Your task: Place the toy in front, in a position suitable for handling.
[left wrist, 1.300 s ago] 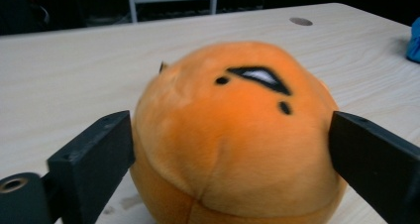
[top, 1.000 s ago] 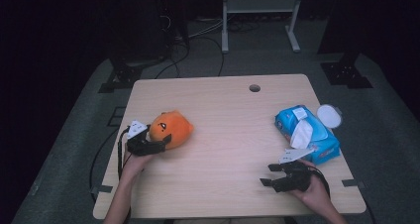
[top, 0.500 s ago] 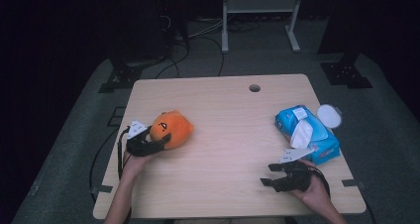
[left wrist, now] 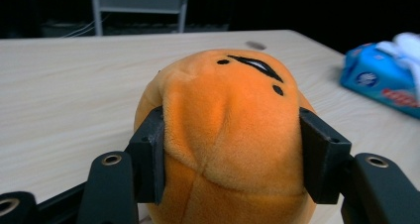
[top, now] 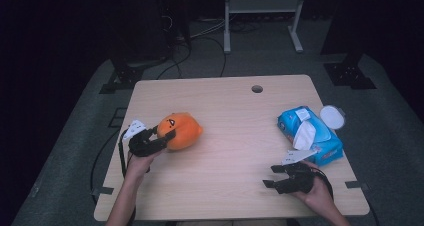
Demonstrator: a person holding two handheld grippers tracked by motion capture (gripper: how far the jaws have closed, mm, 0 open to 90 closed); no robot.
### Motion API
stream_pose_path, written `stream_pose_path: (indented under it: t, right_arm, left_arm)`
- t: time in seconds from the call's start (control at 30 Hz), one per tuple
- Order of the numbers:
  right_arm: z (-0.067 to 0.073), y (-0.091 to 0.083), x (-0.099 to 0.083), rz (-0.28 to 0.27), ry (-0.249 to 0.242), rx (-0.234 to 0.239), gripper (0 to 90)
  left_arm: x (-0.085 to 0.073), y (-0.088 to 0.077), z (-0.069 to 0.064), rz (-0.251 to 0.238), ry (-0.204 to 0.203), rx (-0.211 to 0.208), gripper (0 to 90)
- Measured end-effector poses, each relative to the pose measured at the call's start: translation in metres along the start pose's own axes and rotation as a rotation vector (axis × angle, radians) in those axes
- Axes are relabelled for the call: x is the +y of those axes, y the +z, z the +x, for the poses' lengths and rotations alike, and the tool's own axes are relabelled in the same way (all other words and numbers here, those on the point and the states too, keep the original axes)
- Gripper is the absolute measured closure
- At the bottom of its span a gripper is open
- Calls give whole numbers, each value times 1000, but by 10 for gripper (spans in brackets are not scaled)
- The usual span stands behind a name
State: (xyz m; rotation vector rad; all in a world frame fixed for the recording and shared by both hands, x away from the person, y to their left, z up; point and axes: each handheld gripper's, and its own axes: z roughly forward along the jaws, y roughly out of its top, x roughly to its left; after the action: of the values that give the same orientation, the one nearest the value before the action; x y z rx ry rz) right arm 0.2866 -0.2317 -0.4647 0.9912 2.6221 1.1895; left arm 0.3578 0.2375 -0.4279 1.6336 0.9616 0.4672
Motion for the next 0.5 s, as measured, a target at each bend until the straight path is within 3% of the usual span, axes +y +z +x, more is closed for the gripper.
stream_pose_path:
  t: [0.1, 0.13, 0.17, 0.2, 0.37, 0.5]
  right_arm:
    - [0, -2, 0, -7, 3, -5, 334]
    - [-1, -3, 0, -11, 3, -4, 334]
    - [-1, -3, 0, -10, 2, -6, 334]
    - [-1, -3, 0, -10, 2, -6, 334]
    - [-2, -7, 0, -18, 4, -22, 334]
    - [-3, -12, 0, -25, 0, -40, 334]
  left_arm:
    - [5, 2, -11, -39, -24, -52, 400]
    - [9, 3, -19, -69, -51, -98, 400]
    - [11, 4, -24, -78, -52, -119, 400]
    - [11, 4, -24, -78, -52, -119, 400]
    - [14, 17, -58, -75, -28, -233, 400]
    - [12, 29, -86, -51, -1, -291, 401]
